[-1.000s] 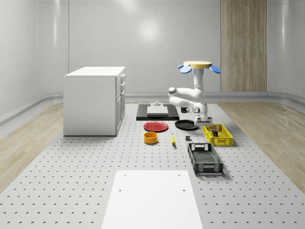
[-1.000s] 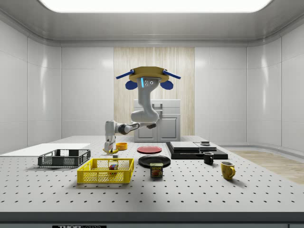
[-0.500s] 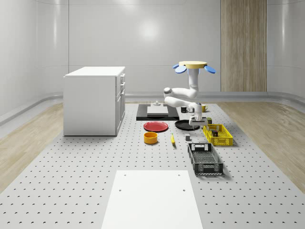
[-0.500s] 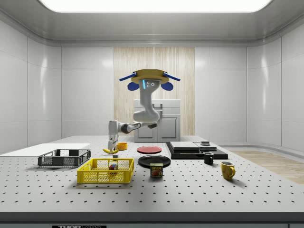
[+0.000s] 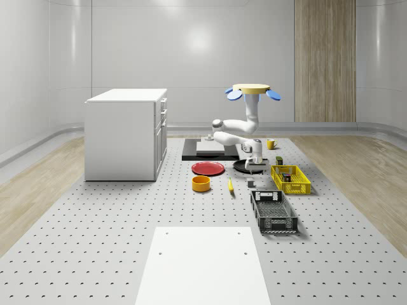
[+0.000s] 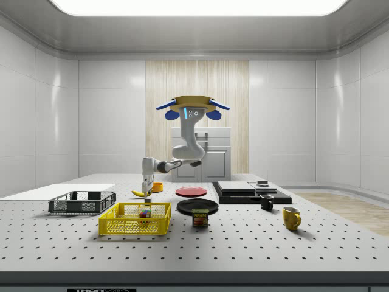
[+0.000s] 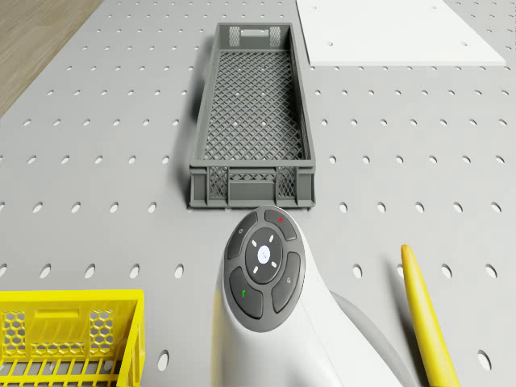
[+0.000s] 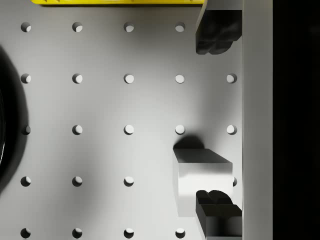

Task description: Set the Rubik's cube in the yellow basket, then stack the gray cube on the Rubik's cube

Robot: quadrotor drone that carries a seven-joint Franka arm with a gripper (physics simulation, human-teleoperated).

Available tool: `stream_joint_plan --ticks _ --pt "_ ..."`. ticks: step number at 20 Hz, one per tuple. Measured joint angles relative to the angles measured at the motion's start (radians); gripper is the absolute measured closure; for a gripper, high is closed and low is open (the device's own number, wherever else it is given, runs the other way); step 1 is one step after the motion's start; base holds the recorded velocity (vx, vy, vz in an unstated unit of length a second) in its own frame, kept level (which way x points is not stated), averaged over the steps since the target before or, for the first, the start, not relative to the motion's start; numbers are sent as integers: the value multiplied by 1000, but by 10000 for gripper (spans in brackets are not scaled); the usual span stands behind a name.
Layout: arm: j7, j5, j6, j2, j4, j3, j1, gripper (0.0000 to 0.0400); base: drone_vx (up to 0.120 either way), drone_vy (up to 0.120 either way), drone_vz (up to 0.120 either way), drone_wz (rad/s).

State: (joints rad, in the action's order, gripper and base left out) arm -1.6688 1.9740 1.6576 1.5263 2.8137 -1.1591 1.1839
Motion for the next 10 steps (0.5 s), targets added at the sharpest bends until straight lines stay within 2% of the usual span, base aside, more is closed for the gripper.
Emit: stream_joint_plan --ticks 2,8,10 --pt "1 1 -1 -2 0 0 -1 0 0 -120 -80 0" --pt "2 3 -6 -6 0 1 -3 0 0 -120 0 0" --pt "3 3 -7 -7 1 1 -3 0 0 -40 0 0"
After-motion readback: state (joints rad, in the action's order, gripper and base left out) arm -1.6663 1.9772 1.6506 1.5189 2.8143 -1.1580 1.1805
